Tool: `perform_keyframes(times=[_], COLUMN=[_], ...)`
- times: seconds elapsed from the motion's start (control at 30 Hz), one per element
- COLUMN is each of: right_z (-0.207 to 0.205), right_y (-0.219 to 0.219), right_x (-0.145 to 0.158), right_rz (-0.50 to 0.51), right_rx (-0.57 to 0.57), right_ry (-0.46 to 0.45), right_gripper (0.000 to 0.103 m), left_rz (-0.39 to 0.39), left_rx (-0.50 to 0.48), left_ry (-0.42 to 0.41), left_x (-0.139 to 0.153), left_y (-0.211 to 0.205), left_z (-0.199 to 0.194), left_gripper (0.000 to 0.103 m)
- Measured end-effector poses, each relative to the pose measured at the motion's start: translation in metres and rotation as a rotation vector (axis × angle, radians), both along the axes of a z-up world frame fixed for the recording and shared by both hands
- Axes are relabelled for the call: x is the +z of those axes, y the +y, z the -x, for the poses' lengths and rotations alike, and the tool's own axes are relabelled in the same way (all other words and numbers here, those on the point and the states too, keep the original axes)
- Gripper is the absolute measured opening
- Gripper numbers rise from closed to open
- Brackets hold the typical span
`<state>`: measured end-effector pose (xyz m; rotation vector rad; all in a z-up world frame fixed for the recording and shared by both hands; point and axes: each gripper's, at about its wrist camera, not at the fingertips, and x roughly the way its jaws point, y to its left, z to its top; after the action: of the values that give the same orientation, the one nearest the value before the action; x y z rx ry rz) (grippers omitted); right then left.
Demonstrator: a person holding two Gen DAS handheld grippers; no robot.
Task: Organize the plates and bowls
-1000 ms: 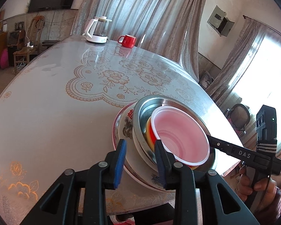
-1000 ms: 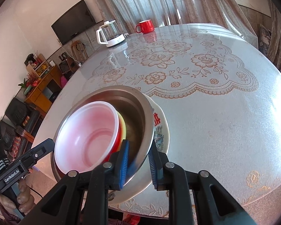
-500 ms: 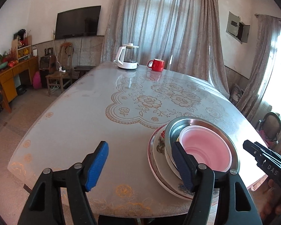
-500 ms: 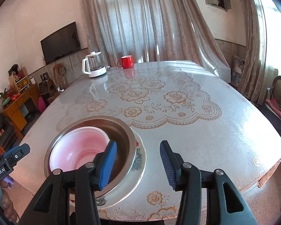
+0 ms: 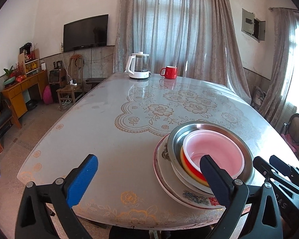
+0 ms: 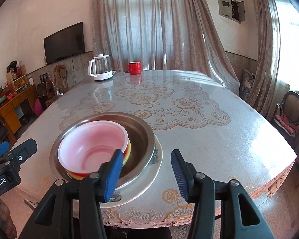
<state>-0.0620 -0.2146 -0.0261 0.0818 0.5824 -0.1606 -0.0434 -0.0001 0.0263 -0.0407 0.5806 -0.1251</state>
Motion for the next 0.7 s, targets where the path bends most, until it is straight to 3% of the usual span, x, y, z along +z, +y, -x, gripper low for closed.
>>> perform_keyframes(times=[0.7], right_z=[-0.0021], right_y=[0.0084], right_x=[-0.0021], right_rz=[0.001], right_rx=[0.03], right_ry=[0.016], right_gripper=[0.051], left_rz=[-0.039], left_rx=[0.016], left_ry=[-0.003], left_x=[-0.0003], left_y=[-0.0098], left_z=[0.0077], left_gripper=[0.103])
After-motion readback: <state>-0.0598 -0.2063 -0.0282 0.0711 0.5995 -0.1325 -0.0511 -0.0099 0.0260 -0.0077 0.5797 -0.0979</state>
